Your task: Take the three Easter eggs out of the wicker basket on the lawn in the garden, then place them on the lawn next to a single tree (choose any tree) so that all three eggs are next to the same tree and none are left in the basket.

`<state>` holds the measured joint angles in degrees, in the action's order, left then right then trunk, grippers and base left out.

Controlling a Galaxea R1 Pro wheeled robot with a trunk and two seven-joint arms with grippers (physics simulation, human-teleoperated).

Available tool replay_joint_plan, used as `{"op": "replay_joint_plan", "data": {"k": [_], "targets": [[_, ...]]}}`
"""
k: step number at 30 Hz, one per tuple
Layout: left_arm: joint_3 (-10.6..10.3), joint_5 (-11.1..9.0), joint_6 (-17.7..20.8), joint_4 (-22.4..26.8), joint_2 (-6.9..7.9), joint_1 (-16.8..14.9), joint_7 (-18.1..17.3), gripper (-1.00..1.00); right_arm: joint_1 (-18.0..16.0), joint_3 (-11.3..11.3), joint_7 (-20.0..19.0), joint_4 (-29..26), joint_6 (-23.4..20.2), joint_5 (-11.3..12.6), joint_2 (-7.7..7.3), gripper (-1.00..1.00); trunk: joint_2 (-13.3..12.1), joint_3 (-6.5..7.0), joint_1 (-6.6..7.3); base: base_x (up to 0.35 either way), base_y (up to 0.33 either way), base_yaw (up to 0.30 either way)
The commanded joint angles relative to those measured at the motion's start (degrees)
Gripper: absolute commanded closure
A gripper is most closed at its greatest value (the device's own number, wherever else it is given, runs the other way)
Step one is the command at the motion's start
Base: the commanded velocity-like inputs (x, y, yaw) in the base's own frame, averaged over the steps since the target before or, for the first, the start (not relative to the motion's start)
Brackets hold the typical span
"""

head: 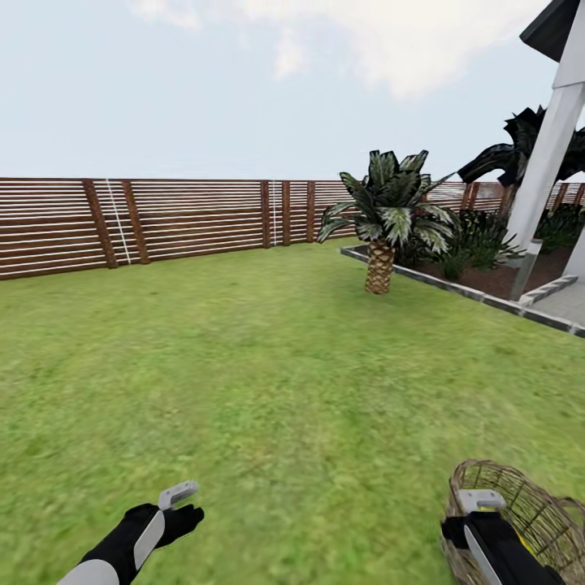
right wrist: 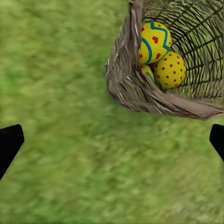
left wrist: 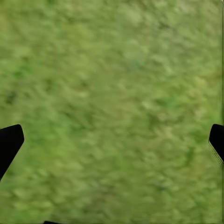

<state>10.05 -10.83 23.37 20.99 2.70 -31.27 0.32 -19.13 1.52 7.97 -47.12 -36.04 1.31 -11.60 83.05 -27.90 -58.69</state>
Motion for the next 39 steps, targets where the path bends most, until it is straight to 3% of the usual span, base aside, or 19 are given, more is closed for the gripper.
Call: {"op": "replay_joint_plan", "data": {"k": [1, 21, 39], "targets": [[0.23, -0.42, 0.36, 0.1, 0.0, -0.02, 0.03, -1.0, -0.03, -0.03, 0.21, -0.08, -0.27, 0.13, -0.01, -1.0, 0.03, -0.06, -0.03, 0.345, -0.04, 0.0], [0.31, -0.49, -0.36, 0.1, -0.15, -0.02, 0.03, -1.0, -0.03, 0.05, 0.21, -0.08, -0.27, 0.18, -0.01, -1.0, 0.03, -0.06, -0.03, 0.324, -0.117, 0.0], [0.37, -0.51, -0.43, 0.1, -0.24, -0.02, 0.03, -1.0, -0.02, 0.04, 0.21, -0.08, -0.26, 0.19, 0.04, -1.0, 0.03, -0.06, -0.03, 0.02, -0.005, 0.0]]}}
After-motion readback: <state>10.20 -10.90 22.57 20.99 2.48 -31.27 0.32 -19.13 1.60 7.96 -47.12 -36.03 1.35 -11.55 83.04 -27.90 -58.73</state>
